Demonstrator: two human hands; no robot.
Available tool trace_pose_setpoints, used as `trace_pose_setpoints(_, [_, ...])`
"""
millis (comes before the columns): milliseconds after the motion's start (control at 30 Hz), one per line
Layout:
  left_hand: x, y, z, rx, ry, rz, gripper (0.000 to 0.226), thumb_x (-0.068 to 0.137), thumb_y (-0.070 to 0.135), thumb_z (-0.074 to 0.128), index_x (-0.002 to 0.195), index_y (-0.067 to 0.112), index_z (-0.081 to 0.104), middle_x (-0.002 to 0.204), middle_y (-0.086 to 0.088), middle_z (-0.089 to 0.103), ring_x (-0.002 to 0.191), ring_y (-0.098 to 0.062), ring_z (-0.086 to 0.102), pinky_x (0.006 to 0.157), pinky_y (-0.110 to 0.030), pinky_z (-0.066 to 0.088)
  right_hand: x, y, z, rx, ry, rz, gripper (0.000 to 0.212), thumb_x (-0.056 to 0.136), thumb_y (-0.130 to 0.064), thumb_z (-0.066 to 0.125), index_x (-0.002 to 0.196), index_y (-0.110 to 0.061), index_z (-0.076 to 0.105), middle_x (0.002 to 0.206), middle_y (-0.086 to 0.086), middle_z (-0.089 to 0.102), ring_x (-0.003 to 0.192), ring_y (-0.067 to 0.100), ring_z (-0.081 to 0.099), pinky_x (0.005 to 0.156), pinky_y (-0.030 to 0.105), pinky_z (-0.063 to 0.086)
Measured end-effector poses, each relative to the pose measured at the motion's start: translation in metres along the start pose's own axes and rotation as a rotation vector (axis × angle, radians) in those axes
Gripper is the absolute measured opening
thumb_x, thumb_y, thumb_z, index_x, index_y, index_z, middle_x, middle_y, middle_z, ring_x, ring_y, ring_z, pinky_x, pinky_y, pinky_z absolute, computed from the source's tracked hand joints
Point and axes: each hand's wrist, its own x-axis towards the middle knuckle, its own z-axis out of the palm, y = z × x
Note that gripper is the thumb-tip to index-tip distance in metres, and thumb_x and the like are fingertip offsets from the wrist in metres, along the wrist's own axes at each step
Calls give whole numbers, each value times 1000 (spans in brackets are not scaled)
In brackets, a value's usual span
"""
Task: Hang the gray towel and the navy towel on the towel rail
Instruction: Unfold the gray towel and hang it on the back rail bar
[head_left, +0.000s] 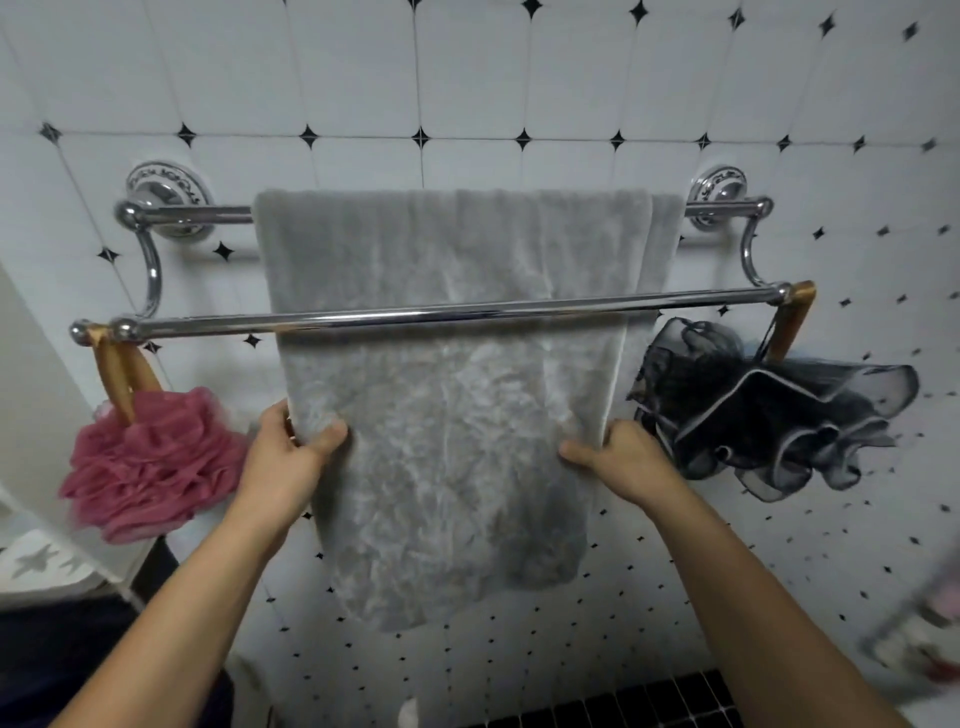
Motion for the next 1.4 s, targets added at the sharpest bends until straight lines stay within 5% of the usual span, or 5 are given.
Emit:
trace_pose_setpoints(200, [-19,68,-39,503,-82,149,29,80,57,64,89,29,64,71,10,74,64,-10,72,70,-39,56,-46,-77,-67,-204,106,-195,36,81,-47,71,72,-12,71,59,2,72,54,12,69,59,32,57])
trace_pose_setpoints(400, [34,159,-84,461,471,524,20,81,45,52,82,30,65,66,3,70,65,-30,67,63,-47,57,-22,-154,-153,-93,648,-371,27,72,-44,63,63,-19,69,66,-5,71,70,18,66,66,31,51])
trace_pose_setpoints(800, [38,197,-40,-317,130,-10,28,90,-17,42,108,5,45,71,-16,58,28,-10,52,31,-16,42,43,-157,-146,343,366,-265,17,64,-11,85,70,-3,72,63,3,68,58,18,60,64,27,49])
trace_pose_setpoints(1167, [39,221,-29,-39,158,-31,31,67,-10,61,57,14,44,48,-4,46,30,-14,41,34,-8,19,37,-182,-147,192,375,-306,16,66,-13,84,63,-18,69,62,-7,61,60,5,51,52,16,32])
trace_pose_setpoints(1400, [37,225,-14,10,198,174,36,49,-1,61,53,24,36,62,-5,35,66,-21,29,56,-33,24,45,-175,-150,274,320,-275,16,65,-7,85,74,-8,72,57,-2,66,56,12,57,52,21,42])
